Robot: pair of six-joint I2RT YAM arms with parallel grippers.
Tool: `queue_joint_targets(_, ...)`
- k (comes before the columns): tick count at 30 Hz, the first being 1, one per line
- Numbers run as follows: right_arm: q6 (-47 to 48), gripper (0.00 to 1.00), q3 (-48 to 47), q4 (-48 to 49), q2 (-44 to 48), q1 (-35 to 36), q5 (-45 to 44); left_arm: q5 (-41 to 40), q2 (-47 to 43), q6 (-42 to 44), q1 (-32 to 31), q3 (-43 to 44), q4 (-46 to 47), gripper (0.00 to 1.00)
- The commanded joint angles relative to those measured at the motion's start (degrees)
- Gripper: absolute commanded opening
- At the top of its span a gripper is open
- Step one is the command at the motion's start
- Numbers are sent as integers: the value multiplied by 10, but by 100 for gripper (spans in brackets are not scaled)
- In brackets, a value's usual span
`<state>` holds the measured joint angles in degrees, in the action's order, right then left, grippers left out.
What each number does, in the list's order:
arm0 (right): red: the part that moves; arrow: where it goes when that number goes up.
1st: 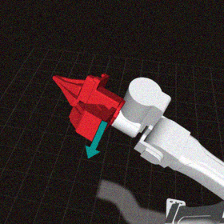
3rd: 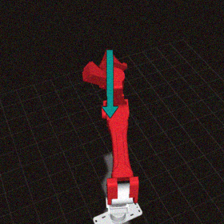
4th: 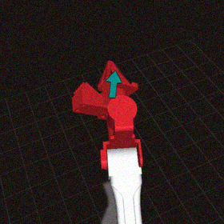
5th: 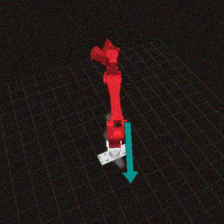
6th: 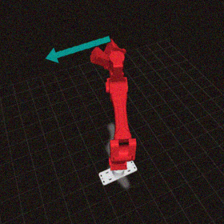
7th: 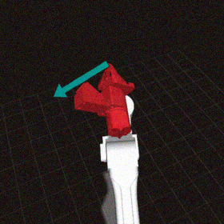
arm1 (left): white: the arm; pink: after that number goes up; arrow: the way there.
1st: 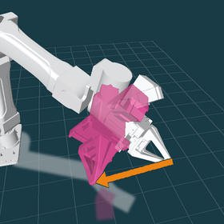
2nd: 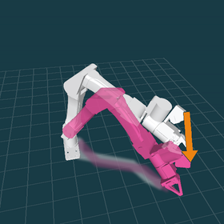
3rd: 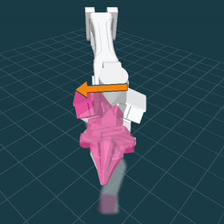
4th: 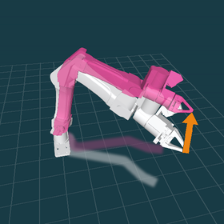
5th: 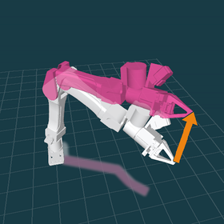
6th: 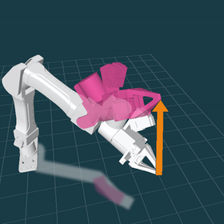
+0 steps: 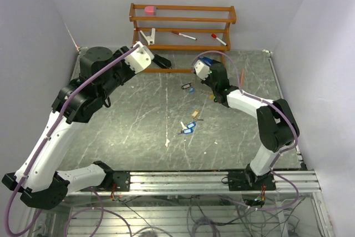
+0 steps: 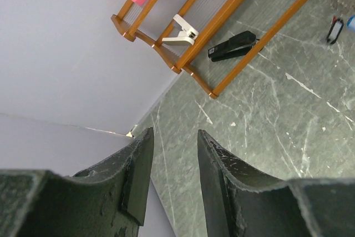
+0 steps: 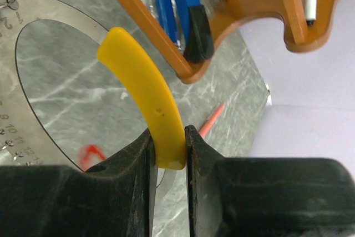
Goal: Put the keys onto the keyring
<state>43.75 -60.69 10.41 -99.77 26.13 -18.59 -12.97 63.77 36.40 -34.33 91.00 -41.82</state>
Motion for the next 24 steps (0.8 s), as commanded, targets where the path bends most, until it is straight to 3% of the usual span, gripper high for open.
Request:
queue_joint_targets(1, -30, 14, -13, 33, 9, -13, 18, 12, 6, -7, 7, -7, 19, 48)
queue_joint_targets(12, -85, 16, -53, -21, -37, -8, 48, 23, 7, -13, 16, -10, 21, 48)
queue_joint_targets(17, -116, 19, -87, -48, -93, -37, -15, 29, 10, -23, 18, -14, 24, 48)
queue_joint_targets(24, -174, 44, -104, -77, -99, -74, -63, 34, 9, -27, 21, -18, 25, 49)
